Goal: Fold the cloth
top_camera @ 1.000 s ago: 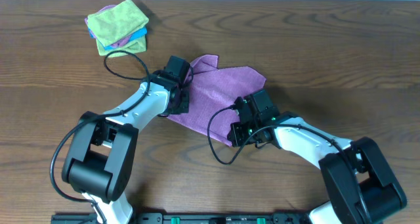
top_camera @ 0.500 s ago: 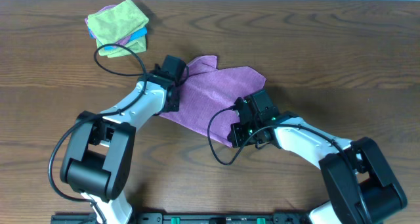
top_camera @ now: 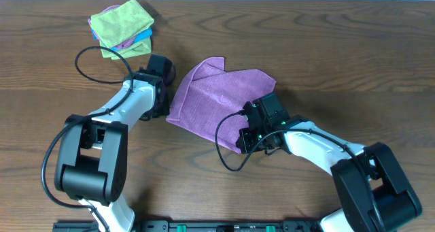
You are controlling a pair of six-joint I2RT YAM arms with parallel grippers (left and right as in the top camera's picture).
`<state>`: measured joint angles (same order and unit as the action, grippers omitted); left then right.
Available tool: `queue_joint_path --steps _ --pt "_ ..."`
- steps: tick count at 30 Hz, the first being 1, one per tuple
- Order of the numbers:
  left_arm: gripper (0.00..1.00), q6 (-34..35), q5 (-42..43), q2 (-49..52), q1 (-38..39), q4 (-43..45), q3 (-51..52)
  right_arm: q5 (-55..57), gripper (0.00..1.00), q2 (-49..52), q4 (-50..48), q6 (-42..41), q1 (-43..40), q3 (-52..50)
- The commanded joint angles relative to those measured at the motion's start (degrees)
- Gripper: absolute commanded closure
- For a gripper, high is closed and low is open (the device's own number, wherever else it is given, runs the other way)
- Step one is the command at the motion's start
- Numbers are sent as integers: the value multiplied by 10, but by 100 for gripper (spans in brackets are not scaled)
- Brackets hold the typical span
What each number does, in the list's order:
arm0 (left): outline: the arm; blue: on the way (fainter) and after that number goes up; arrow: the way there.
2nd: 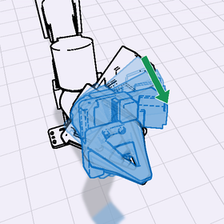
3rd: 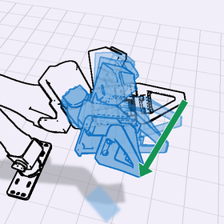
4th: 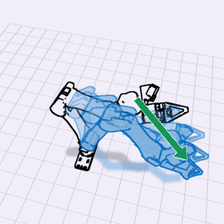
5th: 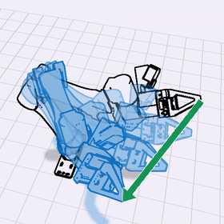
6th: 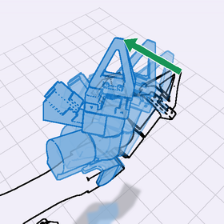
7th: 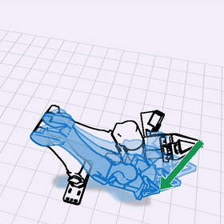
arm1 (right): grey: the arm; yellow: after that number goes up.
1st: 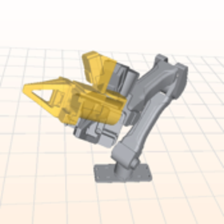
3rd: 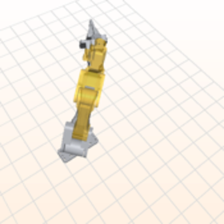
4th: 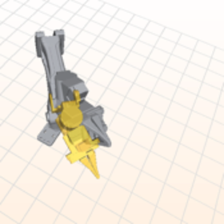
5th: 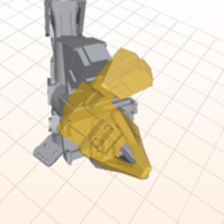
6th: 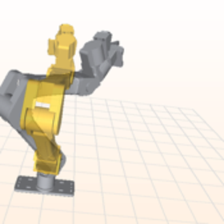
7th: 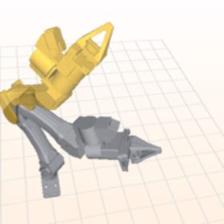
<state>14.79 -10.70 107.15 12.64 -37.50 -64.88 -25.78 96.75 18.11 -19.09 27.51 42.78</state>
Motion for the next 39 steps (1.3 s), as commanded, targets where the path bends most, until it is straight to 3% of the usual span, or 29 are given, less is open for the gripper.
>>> queue_joint_path --steps 1,4,7,22,31,39 --pt "94 -18 93 -20 2 -11 -25 33 99 7 9 -6 3 -8" --pt "94 -24 185 -24 2 -3 -25 33 98 7 9 -6 3 -8" --pt "95 -24 219 -23 7 5 -24 33 99 7 9 -6 3 -8" --pt "94 -24 191 -23 51 30 -29 33 99 7 9 -6 3 -8" --pt "94 -30 246 -23 44 -5 -104 33 98 7 7 -6 3 -8" --pt "94 -42 251 -14 75 -6 -76 33 98 7 4 -6 3 -8"
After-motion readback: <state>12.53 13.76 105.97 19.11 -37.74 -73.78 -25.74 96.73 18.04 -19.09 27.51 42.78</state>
